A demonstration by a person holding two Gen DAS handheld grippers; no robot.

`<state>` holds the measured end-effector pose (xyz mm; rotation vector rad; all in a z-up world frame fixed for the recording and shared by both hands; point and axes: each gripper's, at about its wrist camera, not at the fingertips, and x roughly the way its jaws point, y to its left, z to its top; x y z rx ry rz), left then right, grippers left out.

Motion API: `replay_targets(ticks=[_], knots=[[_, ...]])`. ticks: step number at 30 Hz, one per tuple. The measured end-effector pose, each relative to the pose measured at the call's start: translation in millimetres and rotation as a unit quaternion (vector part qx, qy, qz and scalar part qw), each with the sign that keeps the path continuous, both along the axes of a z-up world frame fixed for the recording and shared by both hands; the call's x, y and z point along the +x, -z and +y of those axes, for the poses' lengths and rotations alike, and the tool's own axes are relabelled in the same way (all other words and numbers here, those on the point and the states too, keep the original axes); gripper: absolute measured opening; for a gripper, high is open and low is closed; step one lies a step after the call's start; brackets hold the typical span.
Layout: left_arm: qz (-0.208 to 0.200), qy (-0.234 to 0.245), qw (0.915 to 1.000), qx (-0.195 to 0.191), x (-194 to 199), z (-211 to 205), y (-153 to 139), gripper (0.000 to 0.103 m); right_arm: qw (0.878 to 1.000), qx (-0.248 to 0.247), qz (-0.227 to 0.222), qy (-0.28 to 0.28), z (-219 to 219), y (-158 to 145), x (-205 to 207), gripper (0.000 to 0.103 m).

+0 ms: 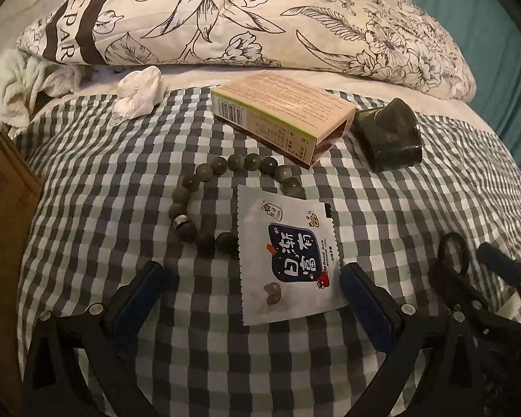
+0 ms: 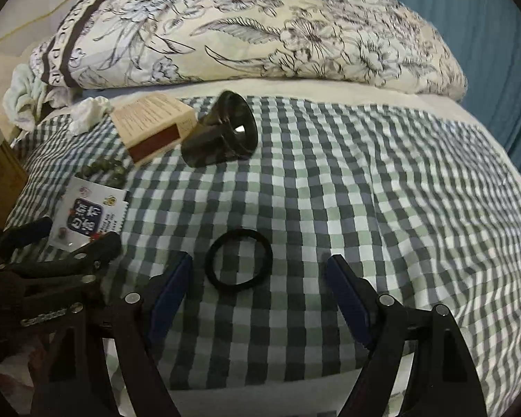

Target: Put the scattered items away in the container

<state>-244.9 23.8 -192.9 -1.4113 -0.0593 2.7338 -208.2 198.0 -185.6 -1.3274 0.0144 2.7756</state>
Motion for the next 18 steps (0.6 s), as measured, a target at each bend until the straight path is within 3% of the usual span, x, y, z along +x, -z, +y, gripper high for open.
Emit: replay_targets(ticks=[2, 3, 6, 7, 8, 9, 10, 11, 14, 18], knots=[[0.001, -0.001, 1.0000, -0.004, 1, 0, -2, 0.099, 1.000, 0.006, 0.002, 0.003, -1, 1, 0, 0.078], [0.003, -0.002, 1.0000, -0.007, 3, 0, -4, 0.091, 1.000, 0.014, 0.003, 0.003, -4, 2, 1, 0.075], [0.006, -0.004, 1.0000, -0.004, 10, -4, -10, 0.058, 0.999, 0.032, 0.006, -0.007, -11, 1, 2, 0.061], [0.005, -0.002, 1.0000, -0.002, 12, -6, -12, 0.042, 0.999, 0.038, 0.006, -0.010, -14, 0, 2, 0.058], [0.004, 0.001, 1.0000, 0.001, 14, -8, -14, 0.029, 0.999, 0.042, 0.007, -0.012, -16, 0, 2, 0.051], [-0.001, 0.005, 1.0000, 0.005, 17, -11, -16, 0.023, 0.999, 0.046, 0.009, -0.014, -18, -2, 3, 0.037], [-0.005, 0.007, 0.9999, 0.008, 19, -13, -17, 0.013, 0.999, 0.048, 0.009, -0.015, -20, -3, 4, 0.030], [-0.008, 0.006, 0.9998, 0.014, 22, -16, -19, 0.012, 0.999, 0.048, 0.009, -0.014, -20, -4, 5, 0.023], [-0.017, -0.004, 0.9994, 0.029, 33, -27, -24, 0.011, 0.999, 0.029, 0.005, -0.014, -18, -9, 12, 0.014], [-0.039, -0.014, 0.9990, 0.018, 45, -34, -31, 0.011, 1.000, -0.008, 0.005, -0.013, -13, -19, 29, 0.012]])
